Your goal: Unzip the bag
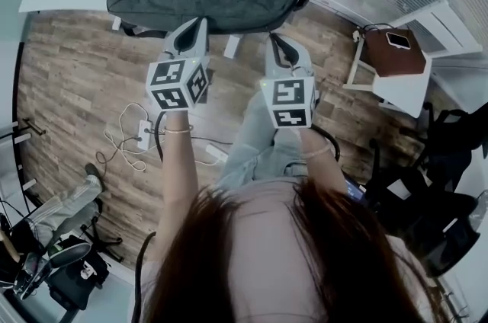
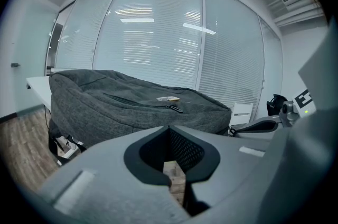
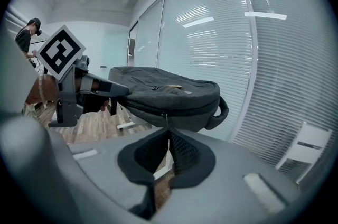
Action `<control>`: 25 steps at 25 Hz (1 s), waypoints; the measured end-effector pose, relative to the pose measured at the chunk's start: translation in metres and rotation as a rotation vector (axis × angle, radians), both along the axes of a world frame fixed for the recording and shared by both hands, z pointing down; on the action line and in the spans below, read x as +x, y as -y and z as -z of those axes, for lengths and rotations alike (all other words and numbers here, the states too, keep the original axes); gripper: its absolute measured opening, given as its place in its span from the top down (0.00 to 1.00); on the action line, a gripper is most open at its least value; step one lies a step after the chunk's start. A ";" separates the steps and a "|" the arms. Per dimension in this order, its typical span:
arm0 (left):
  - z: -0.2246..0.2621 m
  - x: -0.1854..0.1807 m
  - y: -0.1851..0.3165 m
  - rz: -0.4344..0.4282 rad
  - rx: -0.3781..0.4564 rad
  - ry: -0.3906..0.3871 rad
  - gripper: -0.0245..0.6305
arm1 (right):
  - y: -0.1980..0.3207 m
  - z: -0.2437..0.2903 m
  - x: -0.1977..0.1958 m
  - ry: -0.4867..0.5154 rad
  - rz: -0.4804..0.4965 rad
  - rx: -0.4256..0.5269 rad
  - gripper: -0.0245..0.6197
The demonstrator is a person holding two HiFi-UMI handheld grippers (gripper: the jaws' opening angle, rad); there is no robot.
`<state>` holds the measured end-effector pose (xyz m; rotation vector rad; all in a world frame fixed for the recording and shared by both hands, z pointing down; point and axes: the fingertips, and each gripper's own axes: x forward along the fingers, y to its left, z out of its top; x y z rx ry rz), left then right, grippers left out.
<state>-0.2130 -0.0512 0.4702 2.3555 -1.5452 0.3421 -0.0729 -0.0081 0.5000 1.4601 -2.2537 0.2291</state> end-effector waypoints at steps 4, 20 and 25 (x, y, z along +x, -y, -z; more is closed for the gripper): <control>0.000 0.000 -0.001 0.000 0.001 0.001 0.95 | 0.003 0.000 0.009 -0.005 -0.009 -0.003 0.95; 0.000 0.000 0.000 -0.018 0.007 0.006 0.95 | 0.021 0.003 0.033 -0.018 -0.048 0.004 0.95; 0.000 0.000 -0.002 -0.023 0.003 0.007 0.95 | 0.027 0.006 0.046 -0.027 -0.071 0.002 0.95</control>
